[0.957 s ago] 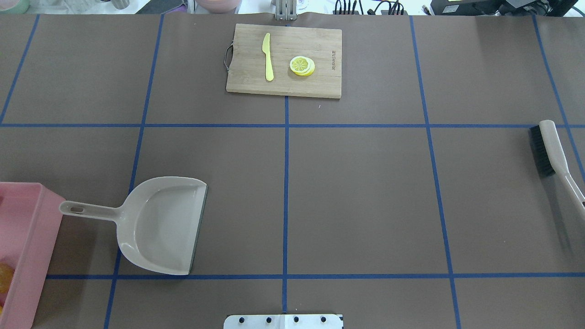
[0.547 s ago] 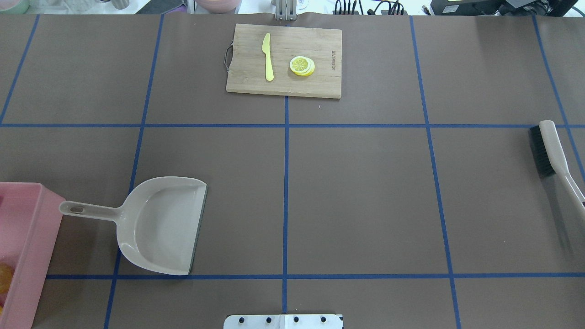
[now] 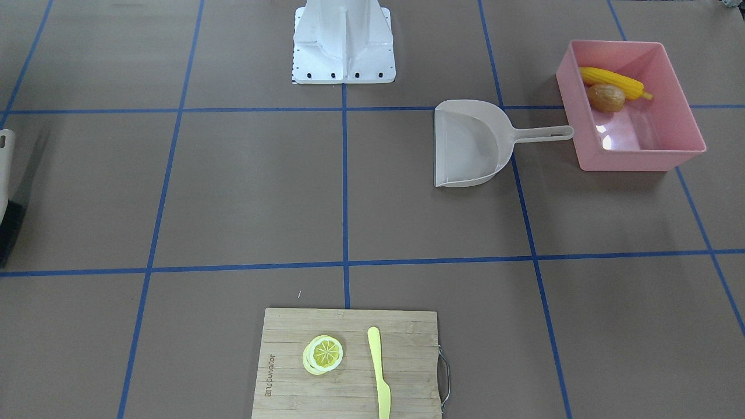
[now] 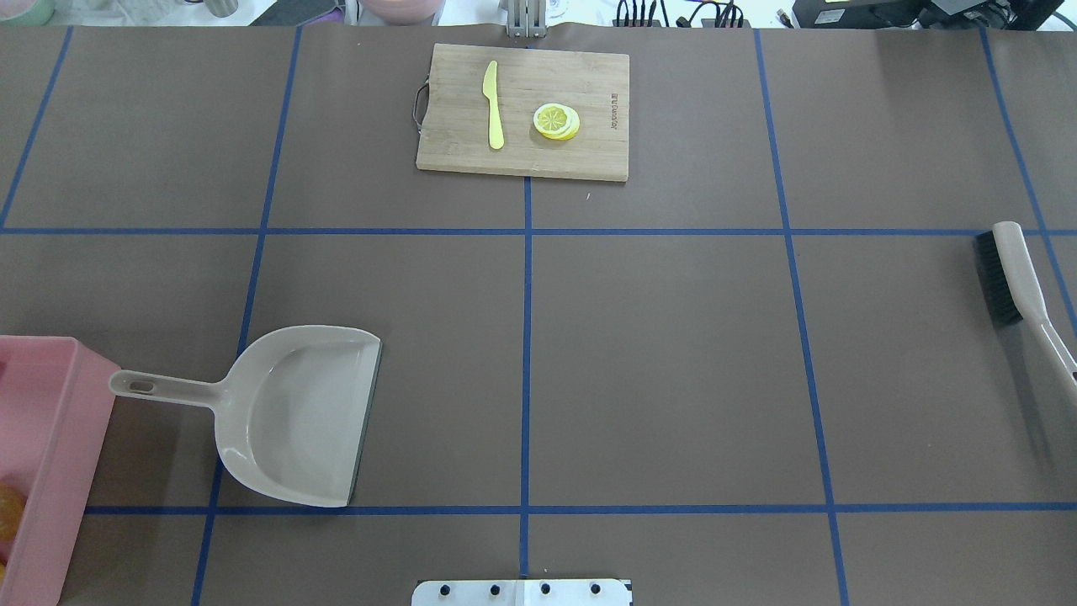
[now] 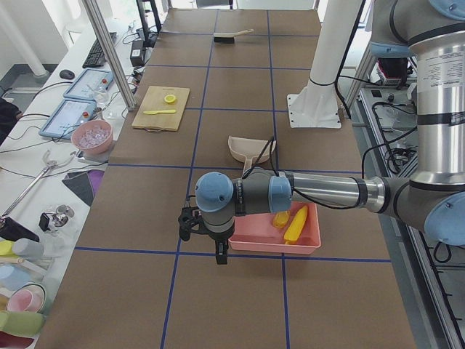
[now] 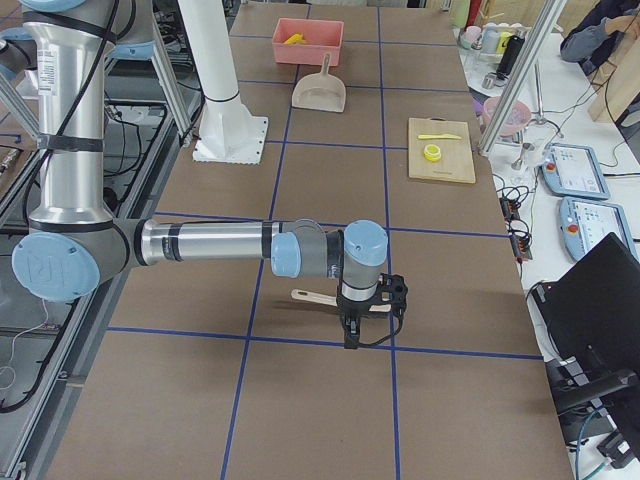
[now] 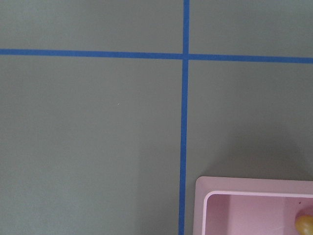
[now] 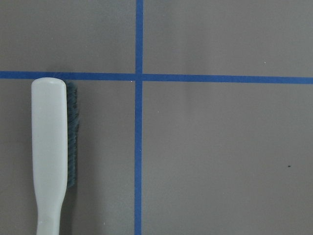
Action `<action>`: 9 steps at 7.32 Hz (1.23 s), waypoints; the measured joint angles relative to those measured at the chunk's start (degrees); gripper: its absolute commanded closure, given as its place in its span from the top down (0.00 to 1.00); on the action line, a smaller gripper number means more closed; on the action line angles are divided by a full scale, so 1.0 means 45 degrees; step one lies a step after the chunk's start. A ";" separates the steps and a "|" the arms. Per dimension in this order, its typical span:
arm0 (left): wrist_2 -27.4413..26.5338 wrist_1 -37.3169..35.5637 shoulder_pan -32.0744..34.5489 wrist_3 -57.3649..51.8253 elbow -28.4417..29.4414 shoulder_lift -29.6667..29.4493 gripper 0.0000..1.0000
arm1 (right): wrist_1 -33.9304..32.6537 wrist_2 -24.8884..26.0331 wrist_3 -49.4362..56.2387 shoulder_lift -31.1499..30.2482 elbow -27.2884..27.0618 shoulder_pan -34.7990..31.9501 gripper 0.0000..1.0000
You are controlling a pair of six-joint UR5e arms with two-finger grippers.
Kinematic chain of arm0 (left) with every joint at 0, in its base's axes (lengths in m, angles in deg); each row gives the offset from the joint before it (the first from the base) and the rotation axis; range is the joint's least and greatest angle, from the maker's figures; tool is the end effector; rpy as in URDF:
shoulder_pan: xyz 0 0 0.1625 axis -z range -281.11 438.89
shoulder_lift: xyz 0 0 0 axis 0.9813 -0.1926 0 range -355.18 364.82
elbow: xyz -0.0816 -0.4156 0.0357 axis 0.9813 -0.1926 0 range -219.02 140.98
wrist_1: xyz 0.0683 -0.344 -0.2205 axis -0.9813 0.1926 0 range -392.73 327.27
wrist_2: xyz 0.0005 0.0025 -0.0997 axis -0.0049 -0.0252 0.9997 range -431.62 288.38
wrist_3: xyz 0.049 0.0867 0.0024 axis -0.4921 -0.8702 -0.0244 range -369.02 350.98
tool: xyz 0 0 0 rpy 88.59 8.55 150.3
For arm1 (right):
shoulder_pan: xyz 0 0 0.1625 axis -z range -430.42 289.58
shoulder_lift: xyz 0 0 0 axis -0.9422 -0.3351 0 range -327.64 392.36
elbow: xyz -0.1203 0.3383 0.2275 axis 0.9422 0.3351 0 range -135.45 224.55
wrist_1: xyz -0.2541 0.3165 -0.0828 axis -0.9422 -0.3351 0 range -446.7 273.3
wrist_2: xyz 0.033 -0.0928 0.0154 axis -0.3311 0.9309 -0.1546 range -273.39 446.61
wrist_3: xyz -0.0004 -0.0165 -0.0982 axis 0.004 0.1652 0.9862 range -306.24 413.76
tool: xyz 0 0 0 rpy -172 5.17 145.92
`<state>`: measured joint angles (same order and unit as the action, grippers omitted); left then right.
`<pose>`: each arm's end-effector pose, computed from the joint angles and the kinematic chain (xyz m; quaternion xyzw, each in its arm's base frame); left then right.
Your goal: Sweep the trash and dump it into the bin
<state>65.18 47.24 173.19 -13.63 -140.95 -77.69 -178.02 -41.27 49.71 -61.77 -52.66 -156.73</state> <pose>-0.0925 -0.4226 0.6311 -0.0138 0.3990 -0.0168 0.9167 0.0422 -0.4668 0.6409 -0.0073 -0.3248 -0.0021 0.9458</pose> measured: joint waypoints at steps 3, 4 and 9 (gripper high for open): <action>-0.0004 0.1271 -0.0134 0.1382 0.0804 -0.0159 0.99 | 0.0000 0.0000 0.0000 0.0000 0.0012 0.0001 1.00; -0.0008 0.2037 -0.0189 0.1609 0.1184 -0.0141 0.99 | 0.0000 0.0000 0.0000 0.0000 0.0009 0.0000 1.00; 0.0162 0.3463 -0.0748 0.3820 0.1292 -0.0102 0.99 | 0.0000 0.0000 0.0000 0.0000 0.0013 0.0001 1.00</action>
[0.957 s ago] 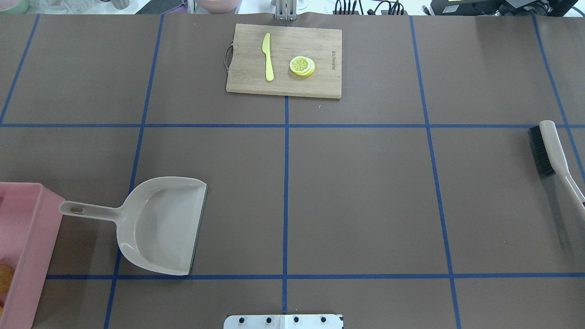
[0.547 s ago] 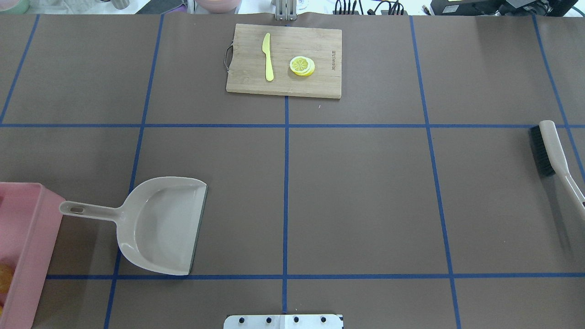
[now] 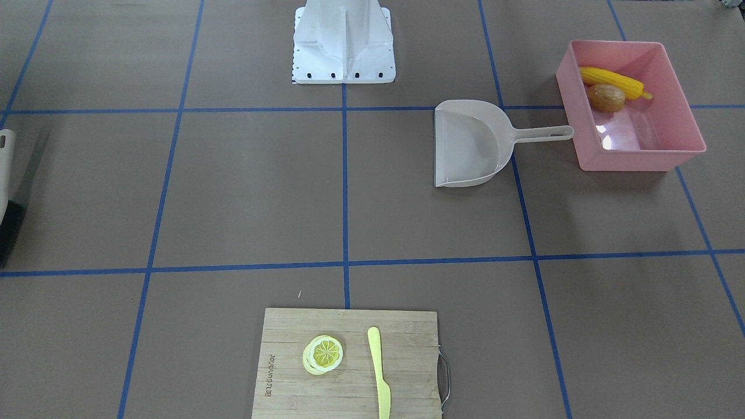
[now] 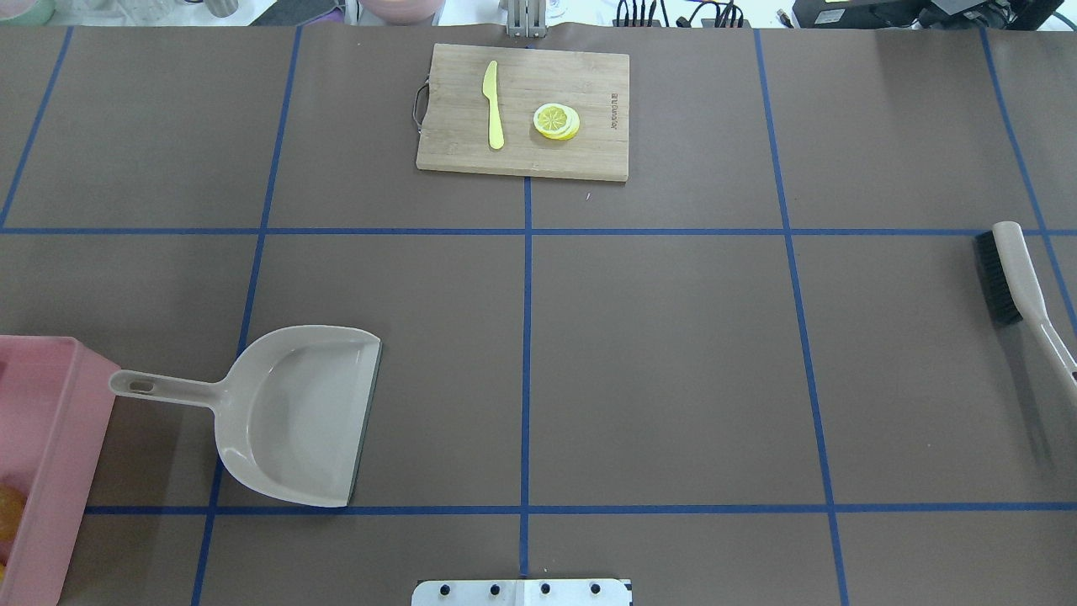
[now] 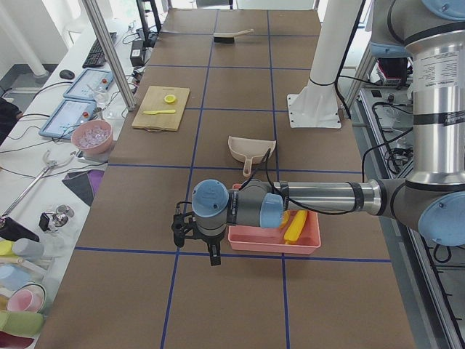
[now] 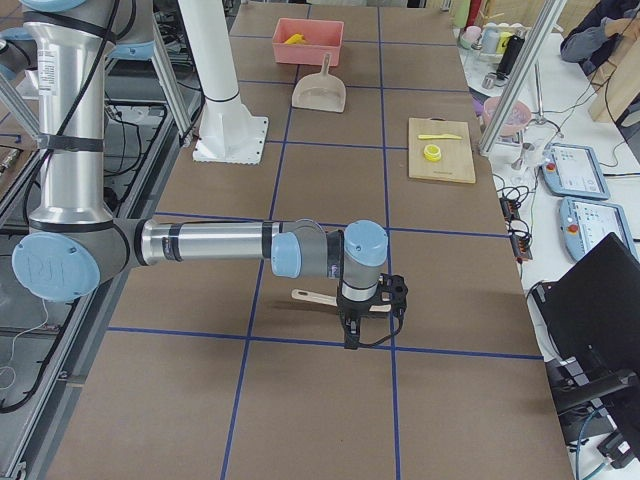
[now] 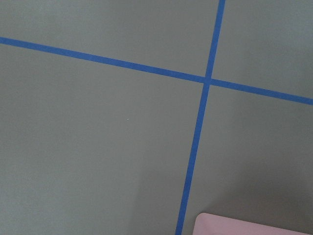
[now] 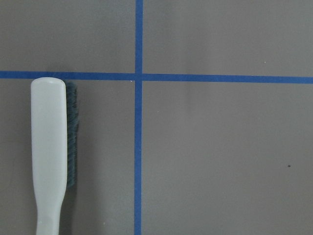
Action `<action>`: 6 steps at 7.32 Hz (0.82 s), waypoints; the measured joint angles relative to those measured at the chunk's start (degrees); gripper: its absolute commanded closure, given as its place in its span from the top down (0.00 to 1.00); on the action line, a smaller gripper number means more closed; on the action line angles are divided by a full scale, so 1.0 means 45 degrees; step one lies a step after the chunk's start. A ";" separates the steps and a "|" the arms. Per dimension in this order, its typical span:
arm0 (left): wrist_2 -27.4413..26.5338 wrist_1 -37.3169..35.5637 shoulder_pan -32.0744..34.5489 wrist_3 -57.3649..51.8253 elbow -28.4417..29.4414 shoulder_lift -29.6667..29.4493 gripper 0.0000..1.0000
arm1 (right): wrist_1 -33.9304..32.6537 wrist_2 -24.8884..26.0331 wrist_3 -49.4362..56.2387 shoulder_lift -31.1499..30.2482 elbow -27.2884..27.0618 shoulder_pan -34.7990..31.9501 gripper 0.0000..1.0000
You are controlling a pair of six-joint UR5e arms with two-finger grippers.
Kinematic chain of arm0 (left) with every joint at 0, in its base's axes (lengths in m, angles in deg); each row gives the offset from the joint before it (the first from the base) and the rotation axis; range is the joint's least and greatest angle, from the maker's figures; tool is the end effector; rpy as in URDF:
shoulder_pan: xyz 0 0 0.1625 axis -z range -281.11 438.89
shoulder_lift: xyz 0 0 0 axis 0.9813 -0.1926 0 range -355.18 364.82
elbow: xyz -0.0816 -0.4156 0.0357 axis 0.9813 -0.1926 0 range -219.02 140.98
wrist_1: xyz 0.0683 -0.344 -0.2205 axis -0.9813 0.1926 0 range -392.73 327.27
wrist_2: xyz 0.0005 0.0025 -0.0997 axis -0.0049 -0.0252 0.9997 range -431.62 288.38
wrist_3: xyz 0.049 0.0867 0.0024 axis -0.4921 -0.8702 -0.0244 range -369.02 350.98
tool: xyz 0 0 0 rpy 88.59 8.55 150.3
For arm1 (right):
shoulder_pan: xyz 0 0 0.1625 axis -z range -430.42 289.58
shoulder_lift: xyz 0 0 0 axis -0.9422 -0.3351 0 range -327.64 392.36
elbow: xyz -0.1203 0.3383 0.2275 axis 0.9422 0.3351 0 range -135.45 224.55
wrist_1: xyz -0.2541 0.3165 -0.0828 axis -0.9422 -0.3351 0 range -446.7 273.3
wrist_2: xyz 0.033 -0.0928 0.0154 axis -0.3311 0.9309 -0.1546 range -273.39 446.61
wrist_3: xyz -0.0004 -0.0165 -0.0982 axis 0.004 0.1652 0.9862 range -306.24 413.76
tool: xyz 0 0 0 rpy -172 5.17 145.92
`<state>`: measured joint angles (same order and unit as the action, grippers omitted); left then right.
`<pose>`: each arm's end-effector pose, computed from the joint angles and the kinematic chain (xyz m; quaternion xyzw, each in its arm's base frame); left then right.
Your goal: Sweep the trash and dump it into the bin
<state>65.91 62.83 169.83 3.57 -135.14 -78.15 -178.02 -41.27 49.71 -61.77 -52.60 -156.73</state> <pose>-0.0670 -0.4440 0.6495 -0.0040 0.4043 -0.0914 0.9100 0.0422 -0.4668 0.6414 -0.0078 -0.3247 -0.0019 0.9458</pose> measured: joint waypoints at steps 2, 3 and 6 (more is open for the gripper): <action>-0.0074 0.0326 -0.0120 -0.0004 0.0004 0.0133 0.99 | 0.0000 0.0000 0.0000 0.0000 -0.0004 0.0000 1.00; -0.0073 0.0370 -0.0125 -0.0015 0.0000 0.0237 0.99 | 0.0000 0.0000 0.0000 0.0000 -0.0010 0.0000 1.00; 0.0017 0.0397 -0.0129 -0.0198 0.0015 0.0413 0.99 | 0.0000 0.0000 0.0001 0.0000 -0.0005 0.0000 1.00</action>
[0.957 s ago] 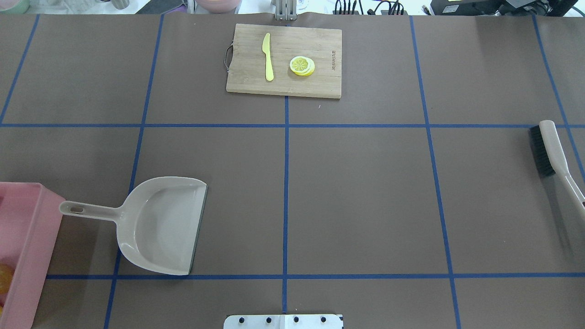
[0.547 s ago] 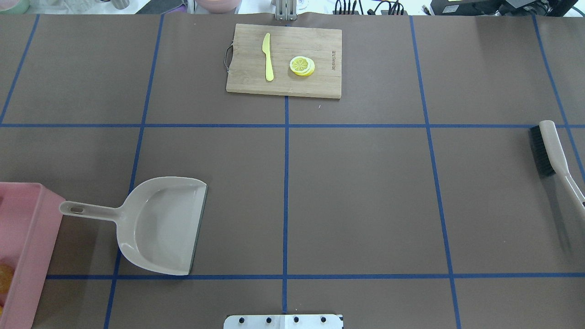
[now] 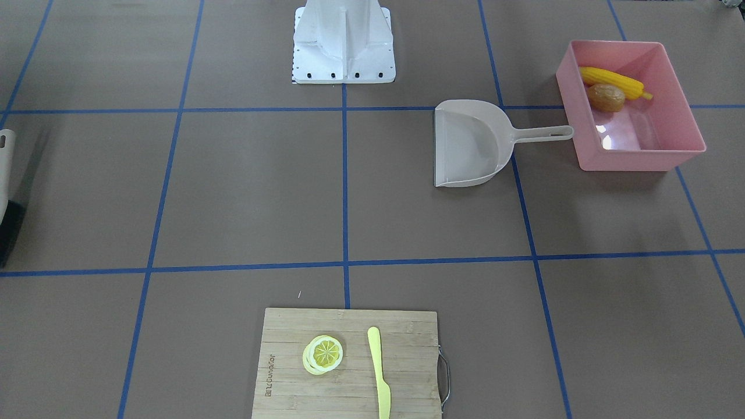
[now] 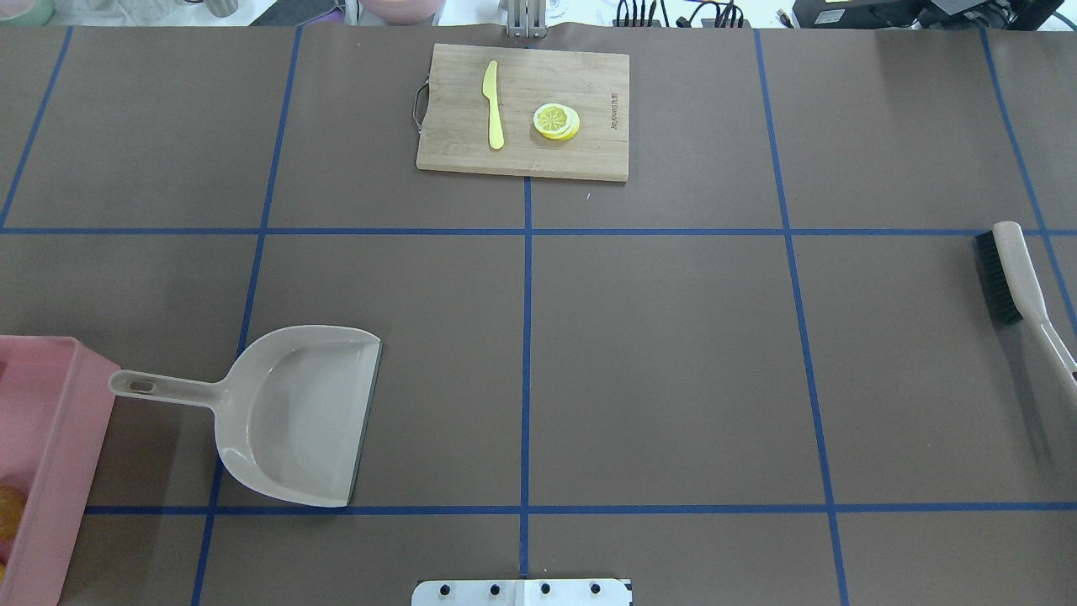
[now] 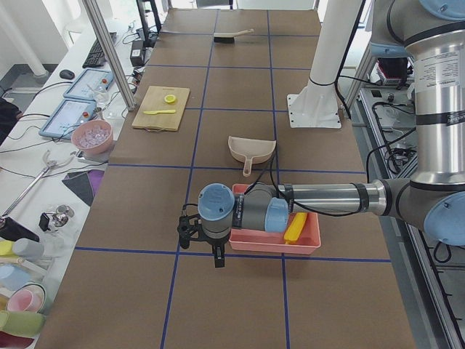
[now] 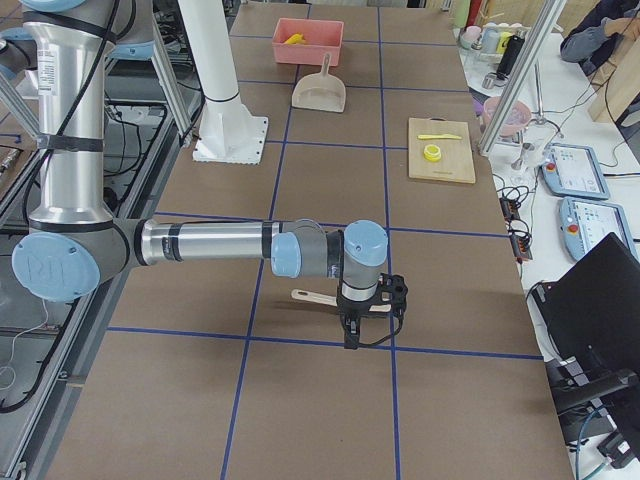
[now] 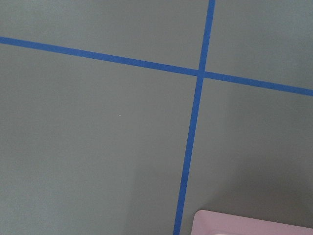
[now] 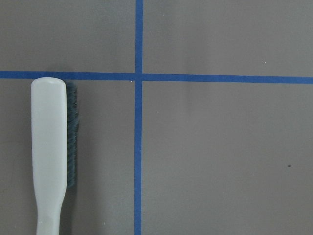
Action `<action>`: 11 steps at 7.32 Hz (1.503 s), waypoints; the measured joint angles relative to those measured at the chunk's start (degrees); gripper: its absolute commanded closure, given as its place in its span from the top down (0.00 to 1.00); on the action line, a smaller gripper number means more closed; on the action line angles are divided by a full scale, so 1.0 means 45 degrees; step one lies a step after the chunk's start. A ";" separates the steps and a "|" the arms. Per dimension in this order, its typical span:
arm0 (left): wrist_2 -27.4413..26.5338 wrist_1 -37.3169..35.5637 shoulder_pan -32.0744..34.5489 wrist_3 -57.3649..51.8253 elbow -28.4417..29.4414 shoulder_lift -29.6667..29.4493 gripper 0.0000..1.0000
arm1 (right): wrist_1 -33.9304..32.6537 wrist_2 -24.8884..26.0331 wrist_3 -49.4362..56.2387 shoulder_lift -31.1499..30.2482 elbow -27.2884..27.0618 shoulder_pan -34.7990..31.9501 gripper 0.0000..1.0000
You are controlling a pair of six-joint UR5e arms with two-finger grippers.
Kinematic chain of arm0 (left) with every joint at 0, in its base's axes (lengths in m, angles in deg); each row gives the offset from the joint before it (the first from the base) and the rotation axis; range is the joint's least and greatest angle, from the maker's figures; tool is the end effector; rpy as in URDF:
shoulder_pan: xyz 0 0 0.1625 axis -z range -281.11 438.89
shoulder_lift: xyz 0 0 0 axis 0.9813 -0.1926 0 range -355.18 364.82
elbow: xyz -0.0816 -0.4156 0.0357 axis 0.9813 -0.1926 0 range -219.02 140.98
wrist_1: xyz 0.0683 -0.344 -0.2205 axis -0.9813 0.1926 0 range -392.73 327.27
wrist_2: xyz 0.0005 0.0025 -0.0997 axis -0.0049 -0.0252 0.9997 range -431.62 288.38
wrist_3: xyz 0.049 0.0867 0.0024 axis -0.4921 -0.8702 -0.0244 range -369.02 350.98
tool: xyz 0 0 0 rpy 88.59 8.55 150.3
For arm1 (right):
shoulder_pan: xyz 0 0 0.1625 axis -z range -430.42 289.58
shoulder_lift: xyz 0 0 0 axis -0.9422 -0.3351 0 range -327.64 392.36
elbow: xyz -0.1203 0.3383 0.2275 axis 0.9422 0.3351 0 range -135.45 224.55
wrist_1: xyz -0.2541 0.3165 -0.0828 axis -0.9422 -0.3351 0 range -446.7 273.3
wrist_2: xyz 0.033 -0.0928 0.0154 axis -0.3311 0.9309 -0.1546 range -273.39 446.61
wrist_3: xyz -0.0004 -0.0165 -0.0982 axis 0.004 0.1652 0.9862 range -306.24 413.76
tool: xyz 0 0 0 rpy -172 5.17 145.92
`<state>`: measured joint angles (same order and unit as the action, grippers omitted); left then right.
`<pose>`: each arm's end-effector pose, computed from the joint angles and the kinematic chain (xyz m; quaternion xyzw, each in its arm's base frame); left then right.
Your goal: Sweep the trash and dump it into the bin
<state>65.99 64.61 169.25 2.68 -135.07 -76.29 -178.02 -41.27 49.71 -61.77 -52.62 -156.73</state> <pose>-0.0623 -0.4304 0.6610 -0.0041 0.4049 -0.0802 0.9108 0.0422 -0.4668 0.6413 -0.0077 -0.3247 -0.0019 0.9458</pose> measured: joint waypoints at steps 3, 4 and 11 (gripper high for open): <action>0.0011 -0.0010 0.0000 -0.0082 0.0063 0.0033 0.99 | 0.0000 0.0000 0.0000 0.0000 0.0001 0.0000 1.00; 0.0012 -0.0010 0.0000 -0.0085 0.0080 0.0036 0.99 | 0.0000 0.0000 -0.0001 0.0000 -0.0005 0.0000 1.00; 0.0026 -0.0004 0.0002 -0.0092 0.0067 0.0208 0.99 | 0.0000 0.0000 -0.0001 0.0000 0.0010 0.0000 1.00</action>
